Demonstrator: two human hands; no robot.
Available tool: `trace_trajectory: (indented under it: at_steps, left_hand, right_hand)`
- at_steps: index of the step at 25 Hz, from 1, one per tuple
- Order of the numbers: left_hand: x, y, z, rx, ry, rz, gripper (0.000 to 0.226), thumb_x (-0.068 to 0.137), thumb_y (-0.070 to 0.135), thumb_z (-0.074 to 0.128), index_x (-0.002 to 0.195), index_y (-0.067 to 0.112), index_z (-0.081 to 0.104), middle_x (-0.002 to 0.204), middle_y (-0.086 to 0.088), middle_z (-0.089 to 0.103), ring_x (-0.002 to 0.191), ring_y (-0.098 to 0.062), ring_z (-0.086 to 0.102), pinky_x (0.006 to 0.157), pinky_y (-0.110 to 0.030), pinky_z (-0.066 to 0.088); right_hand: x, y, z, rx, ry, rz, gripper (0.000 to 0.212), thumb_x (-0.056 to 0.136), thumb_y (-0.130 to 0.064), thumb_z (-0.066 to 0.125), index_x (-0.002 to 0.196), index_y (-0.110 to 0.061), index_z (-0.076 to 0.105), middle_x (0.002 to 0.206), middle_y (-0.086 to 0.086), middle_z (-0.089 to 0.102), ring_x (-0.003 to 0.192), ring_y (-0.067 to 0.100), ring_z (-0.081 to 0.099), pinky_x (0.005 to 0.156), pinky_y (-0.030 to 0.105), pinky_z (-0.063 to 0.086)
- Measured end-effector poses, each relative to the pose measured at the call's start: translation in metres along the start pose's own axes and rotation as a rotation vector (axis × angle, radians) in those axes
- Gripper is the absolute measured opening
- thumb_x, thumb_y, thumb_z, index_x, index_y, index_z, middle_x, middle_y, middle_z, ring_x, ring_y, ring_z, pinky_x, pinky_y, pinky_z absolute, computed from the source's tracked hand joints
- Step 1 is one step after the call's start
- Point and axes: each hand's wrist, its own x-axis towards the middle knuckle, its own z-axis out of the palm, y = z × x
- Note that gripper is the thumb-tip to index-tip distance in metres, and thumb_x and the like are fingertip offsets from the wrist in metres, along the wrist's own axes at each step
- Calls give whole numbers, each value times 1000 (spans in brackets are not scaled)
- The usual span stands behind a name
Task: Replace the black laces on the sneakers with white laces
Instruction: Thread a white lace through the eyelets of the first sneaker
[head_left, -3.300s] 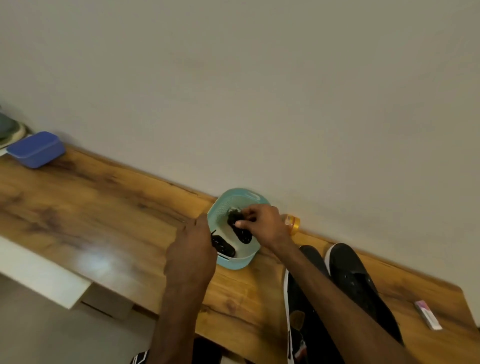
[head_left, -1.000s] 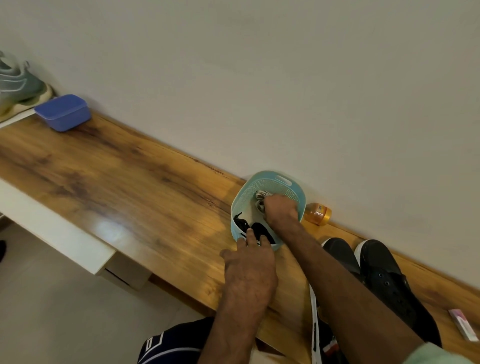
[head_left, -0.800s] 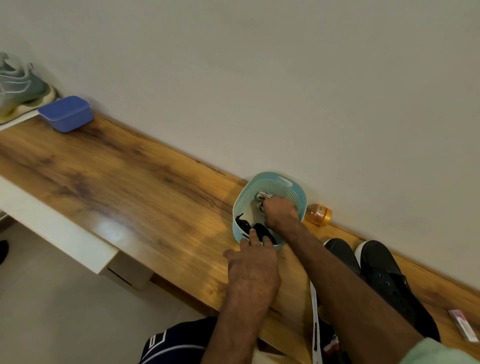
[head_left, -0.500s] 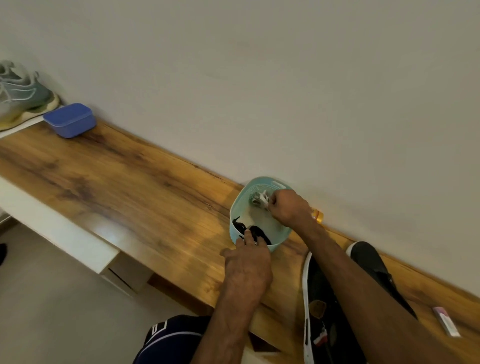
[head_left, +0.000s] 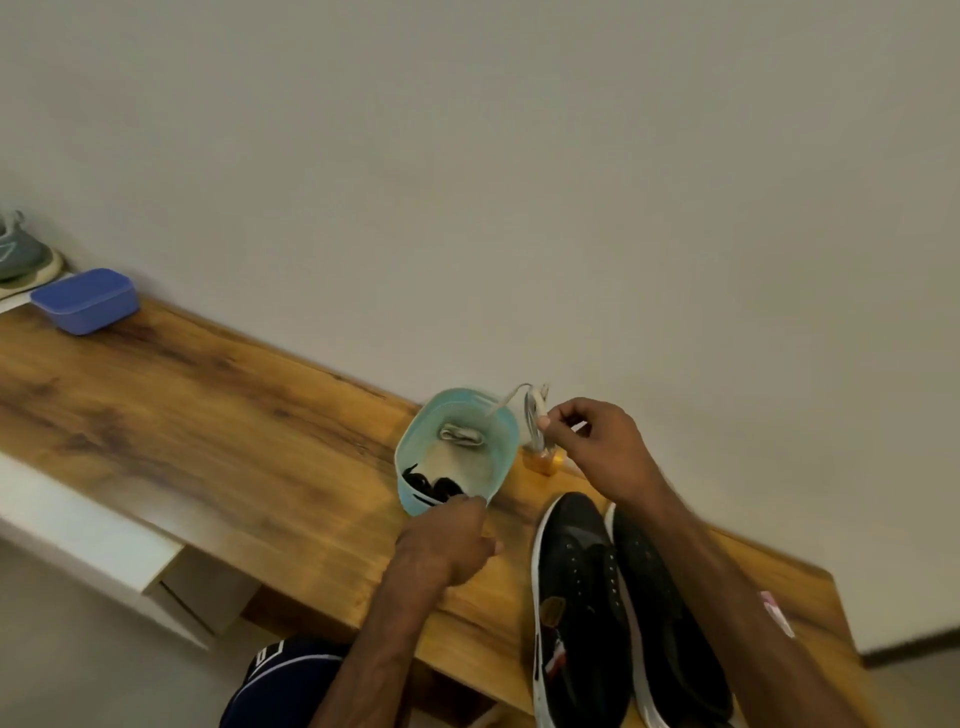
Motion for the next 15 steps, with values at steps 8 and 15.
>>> trace_trajectory:
  at_steps: [8, 15]
  left_hand:
    - [-6, 50, 58, 25, -26, 60, 45, 93, 46, 59, 129, 19, 55, 126, -4, 64, 115, -24, 60, 94, -36, 48]
    - [-14, 76, 126, 66, -20, -37, 39, 92, 38, 60, 123, 15, 52, 120, -5, 63, 109, -22, 61, 92, -35, 52]
  right_hand:
    - [-146, 60, -65, 78, 18, 216, 10, 94, -28, 68, 88, -21, 71, 80, -3, 71, 72, 10, 65, 68, 27, 52]
    - [-194, 109, -40, 305, 131, 382, 12, 95, -21, 66, 91, -10, 68, 83, 10, 68, 73, 20, 64, 62, 34, 55]
